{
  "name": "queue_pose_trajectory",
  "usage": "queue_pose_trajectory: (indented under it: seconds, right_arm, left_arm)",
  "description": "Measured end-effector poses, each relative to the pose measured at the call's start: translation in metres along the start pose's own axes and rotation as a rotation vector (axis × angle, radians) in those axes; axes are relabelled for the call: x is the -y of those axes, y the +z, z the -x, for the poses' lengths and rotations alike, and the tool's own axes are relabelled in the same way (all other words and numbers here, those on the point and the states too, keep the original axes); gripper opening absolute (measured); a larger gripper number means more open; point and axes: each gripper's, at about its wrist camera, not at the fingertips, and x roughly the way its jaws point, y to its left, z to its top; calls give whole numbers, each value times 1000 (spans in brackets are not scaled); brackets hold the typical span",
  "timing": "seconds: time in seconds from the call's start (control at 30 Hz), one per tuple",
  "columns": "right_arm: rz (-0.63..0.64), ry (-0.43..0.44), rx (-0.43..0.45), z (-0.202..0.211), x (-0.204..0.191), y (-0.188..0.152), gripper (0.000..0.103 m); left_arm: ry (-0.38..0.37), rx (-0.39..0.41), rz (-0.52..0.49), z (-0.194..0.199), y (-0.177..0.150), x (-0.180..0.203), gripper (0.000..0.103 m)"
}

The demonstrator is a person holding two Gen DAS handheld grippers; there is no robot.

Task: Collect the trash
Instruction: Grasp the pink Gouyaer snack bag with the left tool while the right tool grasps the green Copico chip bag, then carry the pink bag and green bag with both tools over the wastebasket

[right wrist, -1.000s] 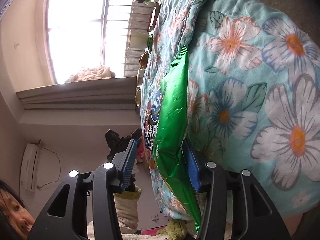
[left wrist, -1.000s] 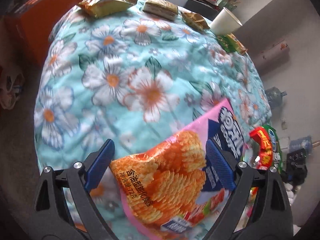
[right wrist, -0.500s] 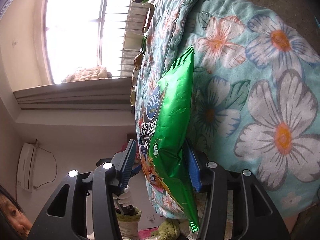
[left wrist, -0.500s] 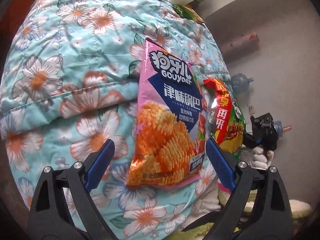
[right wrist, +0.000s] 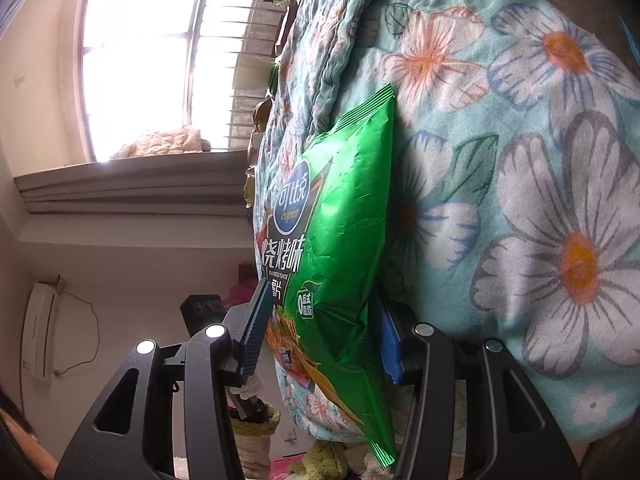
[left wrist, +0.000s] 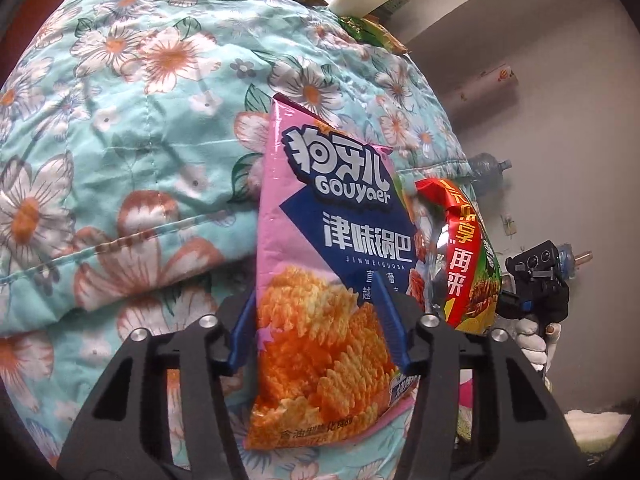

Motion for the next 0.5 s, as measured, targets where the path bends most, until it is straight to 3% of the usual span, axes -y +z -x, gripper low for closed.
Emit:
queue_pose_trajectory:
  seconds: [0.23,0.5]
  right_arm:
    - [50,-65,26,-4,-9,-3,47]
    - [96,-44,33,-11,-24,-7,24]
  left_arm:
    - [-4,44,-39,8,-1,10,27]
    - [6,103,-114,29,-3,39,13]
